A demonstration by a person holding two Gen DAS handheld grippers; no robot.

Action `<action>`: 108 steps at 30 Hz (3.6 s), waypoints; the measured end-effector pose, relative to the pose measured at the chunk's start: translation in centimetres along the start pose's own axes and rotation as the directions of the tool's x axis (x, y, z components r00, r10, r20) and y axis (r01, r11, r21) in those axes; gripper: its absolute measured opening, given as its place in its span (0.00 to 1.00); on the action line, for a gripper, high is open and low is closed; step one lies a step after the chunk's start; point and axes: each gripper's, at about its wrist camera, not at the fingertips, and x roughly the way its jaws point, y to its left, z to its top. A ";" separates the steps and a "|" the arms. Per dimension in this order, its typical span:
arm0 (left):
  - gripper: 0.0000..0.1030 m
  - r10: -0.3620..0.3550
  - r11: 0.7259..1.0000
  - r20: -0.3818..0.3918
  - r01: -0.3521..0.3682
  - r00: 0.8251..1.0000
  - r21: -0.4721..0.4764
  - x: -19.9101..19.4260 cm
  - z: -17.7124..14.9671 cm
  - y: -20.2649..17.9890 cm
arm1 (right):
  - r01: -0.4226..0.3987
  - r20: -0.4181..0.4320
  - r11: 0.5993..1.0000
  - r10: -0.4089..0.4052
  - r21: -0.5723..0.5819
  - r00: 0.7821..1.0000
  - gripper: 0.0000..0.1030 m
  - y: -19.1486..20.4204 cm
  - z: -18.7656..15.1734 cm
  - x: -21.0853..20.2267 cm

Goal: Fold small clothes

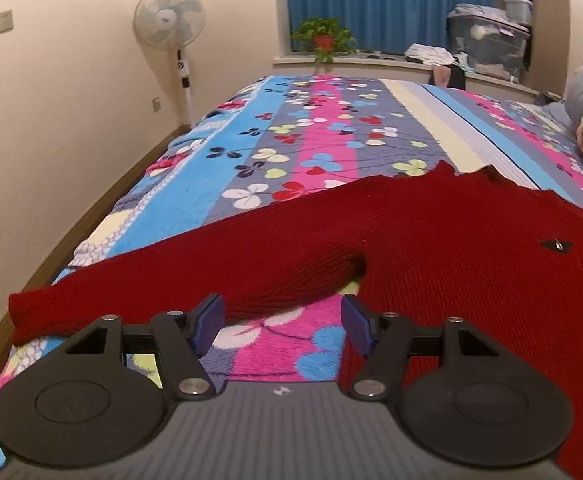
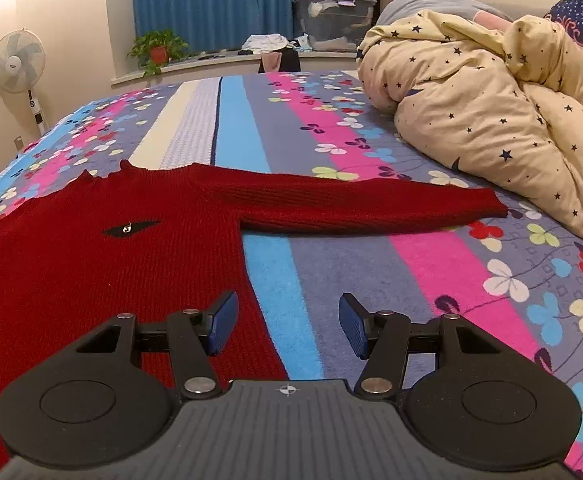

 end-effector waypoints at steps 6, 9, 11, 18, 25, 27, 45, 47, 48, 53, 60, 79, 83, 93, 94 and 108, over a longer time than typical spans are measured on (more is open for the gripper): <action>0.26 0.060 0.996 -0.030 -0.062 0.998 -0.065 1.0 0.5 2.1 | -0.006 -0.007 1.000 0.006 0.001 1.000 0.56 -0.1 0.1 0.2; 0.15 0.101 0.985 -0.051 -0.107 0.994 -0.135 1.8 0.8 4.3 | -0.009 -0.011 1.000 0.009 -0.001 1.000 0.56 -0.1 0.0 0.4; 0.15 0.138 0.969 -0.067 -0.149 0.988 -0.196 2.2 1.0 6.2 | -0.007 -0.017 1.000 0.007 0.003 1.000 0.56 -0.2 0.0 0.5; 0.29 0.114 0.828 -0.182 -0.195 0.977 -0.526 4.3 0.1 14.7 | -0.011 -0.026 1.000 0.011 -0.007 1.000 0.56 0.3 -0.1 0.8; 0.33 0.008 0.688 -0.252 -0.188 0.968 -0.701 6.8 -2.2 20.0 | -0.015 -0.041 0.999 0.013 -0.043 0.999 0.56 1.3 -0.3 1.3; 0.33 0.008 0.681 -0.269 -0.202 0.963 -0.704 7.3 -2.6 20.4 | -0.016 -0.049 0.999 0.013 -0.048 0.999 0.56 1.4 -0.4 1.4; 0.14 0.127 0.730 -0.227 -0.246 0.966 -0.638 8.2 -1.2 18.9 | -0.020 -0.072 0.993 0.012 -0.112 0.997 0.56 2.3 -0.7 2.2; 0.13 0.151 0.753 -0.197 -0.242 0.969 -0.612 7.7 -0.6 18.4 | -0.022 -0.073 0.993 0.013 -0.118 0.997 0.56 2.4 -0.7 2.3; 0.13 0.167 0.768 -0.180 -0.243 0.969 -0.593 7.4 -0.3 18.0 | -0.023 -0.073 0.992 0.014 -0.121 0.997 0.56 2.5 -0.7 2.3; 0.12 0.204 0.817 -0.109 -0.231 0.973 -0.529 6.3 1.2 16.3 | -0.027 -0.072 0.989 0.017 -0.143 0.997 0.56 2.8 -0.7 2.4; 0.11 0.211 0.849 -0.058 -0.212 0.976 -0.485 5.6 2.3 15.0 | -0.031 -0.073 0.985 0.019 -0.167 0.997 0.56 3.3 -0.9 2.5; 0.10 0.223 0.960 0.089 -0.202 0.971 -0.196 3.4 3.3 8.3 | -0.119 -0.059 0.949 0.106 -0.293 0.993 0.47 5.8 -0.9 2.4; 0.10 0.221 0.970 0.107 -0.207 0.970 -0.124 2.5 4.9 5.1 | -0.144 -0.062 0.935 0.131 -0.323 0.989 0.33 6.4 -0.8 2.3; 0.10 0.097 0.995 0.149 -0.100 0.984 0.016 2.0 8.9 -9.6 | -0.185 -0.125 0.949 0.158 -0.254 0.980 0.32 5.0 -0.5 2.5; 0.10 0.074 0.997 0.150 -0.079 0.986 0.027 2.0 9.2 -11.5 | -0.187 -0.126 0.952 0.160 -0.244 0.979 0.32 4.7 -0.4 2.4; 0.29 -0.277 0.957 0.032 0.273 0.960 0.096 0.4 7.0 -20.6 | -0.191 -0.089 0.971 0.180 -0.141 0.980 0.32 0.8 -0.3 1.3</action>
